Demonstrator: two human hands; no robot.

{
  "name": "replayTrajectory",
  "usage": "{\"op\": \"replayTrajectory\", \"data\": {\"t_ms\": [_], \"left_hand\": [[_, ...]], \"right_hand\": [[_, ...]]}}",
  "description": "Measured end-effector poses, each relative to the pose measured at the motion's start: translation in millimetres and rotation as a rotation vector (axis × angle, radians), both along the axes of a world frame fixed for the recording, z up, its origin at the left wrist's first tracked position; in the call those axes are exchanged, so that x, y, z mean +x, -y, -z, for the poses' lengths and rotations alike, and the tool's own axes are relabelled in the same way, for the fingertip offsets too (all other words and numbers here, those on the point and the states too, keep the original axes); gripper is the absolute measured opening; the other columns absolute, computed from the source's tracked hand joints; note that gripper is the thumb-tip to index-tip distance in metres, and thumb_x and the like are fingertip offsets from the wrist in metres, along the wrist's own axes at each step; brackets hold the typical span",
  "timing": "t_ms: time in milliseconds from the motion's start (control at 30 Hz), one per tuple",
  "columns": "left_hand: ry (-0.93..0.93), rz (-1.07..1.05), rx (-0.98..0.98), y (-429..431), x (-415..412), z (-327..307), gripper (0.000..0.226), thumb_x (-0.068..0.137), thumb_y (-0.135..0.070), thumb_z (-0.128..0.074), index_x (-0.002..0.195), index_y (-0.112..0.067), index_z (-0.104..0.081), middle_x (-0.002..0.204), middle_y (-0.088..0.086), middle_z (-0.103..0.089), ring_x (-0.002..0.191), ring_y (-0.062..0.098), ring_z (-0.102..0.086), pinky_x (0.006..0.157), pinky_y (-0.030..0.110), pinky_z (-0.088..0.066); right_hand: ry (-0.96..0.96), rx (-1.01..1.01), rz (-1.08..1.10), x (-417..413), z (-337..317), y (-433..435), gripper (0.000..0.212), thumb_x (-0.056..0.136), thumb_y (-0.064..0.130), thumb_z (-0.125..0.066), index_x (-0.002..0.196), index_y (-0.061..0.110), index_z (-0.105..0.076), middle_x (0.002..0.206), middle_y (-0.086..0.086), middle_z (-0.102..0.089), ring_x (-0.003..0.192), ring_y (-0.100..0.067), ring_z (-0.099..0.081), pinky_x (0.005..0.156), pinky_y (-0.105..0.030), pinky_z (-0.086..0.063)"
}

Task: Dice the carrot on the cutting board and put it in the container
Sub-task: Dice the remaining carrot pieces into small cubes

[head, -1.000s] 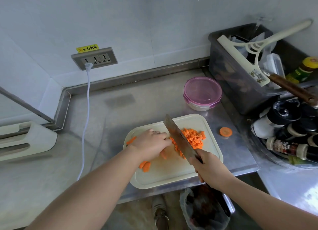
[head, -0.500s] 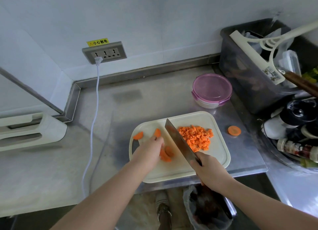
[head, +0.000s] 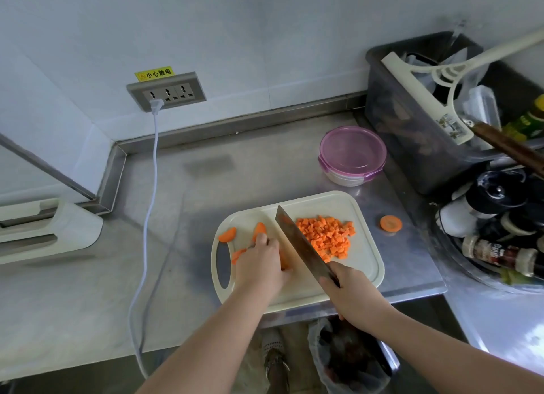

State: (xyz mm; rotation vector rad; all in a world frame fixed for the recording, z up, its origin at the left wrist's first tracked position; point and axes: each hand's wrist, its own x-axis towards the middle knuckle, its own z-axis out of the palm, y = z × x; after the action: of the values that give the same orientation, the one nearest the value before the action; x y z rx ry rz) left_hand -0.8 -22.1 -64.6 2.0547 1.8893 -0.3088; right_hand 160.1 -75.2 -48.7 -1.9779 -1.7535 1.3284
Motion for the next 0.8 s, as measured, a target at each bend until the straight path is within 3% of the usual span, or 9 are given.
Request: {"op": "replayTrajectory", "data": {"t_ms": [133, 267, 333, 533, 700, 800], "left_hand": [[0.06, -0.026, 0.015, 1, -2, -6, 0.045, 0.082, -0.043, -0.061, 0.121, -0.022, -0.051, 0.147, -0.001, -0.03, 0.116, 0.021, -0.052, 0.081, 0.034, -0.045], [0.103, -0.086, 0.002, 9, -15, -9, 0.042, 0.082, -0.04, -0.063, 0.119, -0.024, -0.05, 0.127, -0.006, -0.044, 0.107, 0.018, -0.054, 0.071, 0.032, -0.046], [0.121, -0.1, -0.017, 14, -16, -5, 0.044, 0.083, -0.039, -0.064, 0.122, -0.023, -0.05, 0.127, -0.006, -0.043, 0.105, 0.017, -0.055, 0.068, 0.029, -0.044], [0.284, -0.232, 0.003, 19, -14, 3, 0.057, 0.085, -0.03, -0.066, 0.135, -0.02, -0.042, 0.131, -0.002, -0.046, 0.115, 0.019, -0.053, 0.087, 0.033, -0.049], [0.49, -0.424, 0.003, 27, -9, 9, 0.014, 0.086, -0.024, -0.064, 0.099, -0.021, -0.063, 0.097, -0.01, -0.065, 0.097, 0.011, -0.061, 0.074, 0.02, -0.044], [0.608, -0.488, 0.037, 23, 1, 4, 0.014, 0.091, -0.021, -0.06, 0.105, -0.021, -0.065, 0.097, -0.011, -0.063, 0.096, 0.008, -0.059, 0.075, 0.015, -0.038]], "right_hand": [[-0.017, 0.01, 0.016, 3, 1, 0, 0.025, 0.099, 0.02, -0.043, 0.074, 0.026, -0.041, 0.066, 0.002, -0.049, 0.055, -0.012, -0.05, 0.058, -0.025, -0.042], [-0.027, 0.003, 0.018, 2, 2, 0, 0.026, 0.099, 0.02, -0.043, 0.073, 0.025, -0.04, 0.067, 0.001, -0.049, 0.055, -0.013, -0.05, 0.055, -0.024, -0.042], [-0.026, 0.002, 0.003, -2, 3, 1, 0.022, 0.098, 0.02, -0.043, 0.076, 0.022, -0.044, 0.07, -0.002, -0.051, 0.057, -0.017, -0.052, 0.059, -0.031, -0.046], [-0.014, -0.002, -0.013, -6, 10, 3, 0.016, 0.098, 0.022, -0.043, 0.084, 0.015, -0.049, 0.077, -0.009, -0.057, 0.06, -0.02, -0.054, 0.063, -0.04, -0.051], [-0.036, -0.001, 0.003, -8, 17, 10, 0.018, 0.099, 0.021, -0.044, 0.081, 0.024, -0.045, 0.073, 0.0, -0.054, 0.058, -0.013, -0.052, 0.056, -0.026, -0.045], [-0.034, 0.005, -0.001, -9, 20, 13, 0.009, 0.1, 0.023, -0.044, 0.099, 0.019, -0.052, 0.079, 0.0, -0.058, 0.063, -0.014, -0.057, 0.058, -0.025, -0.049]]}}
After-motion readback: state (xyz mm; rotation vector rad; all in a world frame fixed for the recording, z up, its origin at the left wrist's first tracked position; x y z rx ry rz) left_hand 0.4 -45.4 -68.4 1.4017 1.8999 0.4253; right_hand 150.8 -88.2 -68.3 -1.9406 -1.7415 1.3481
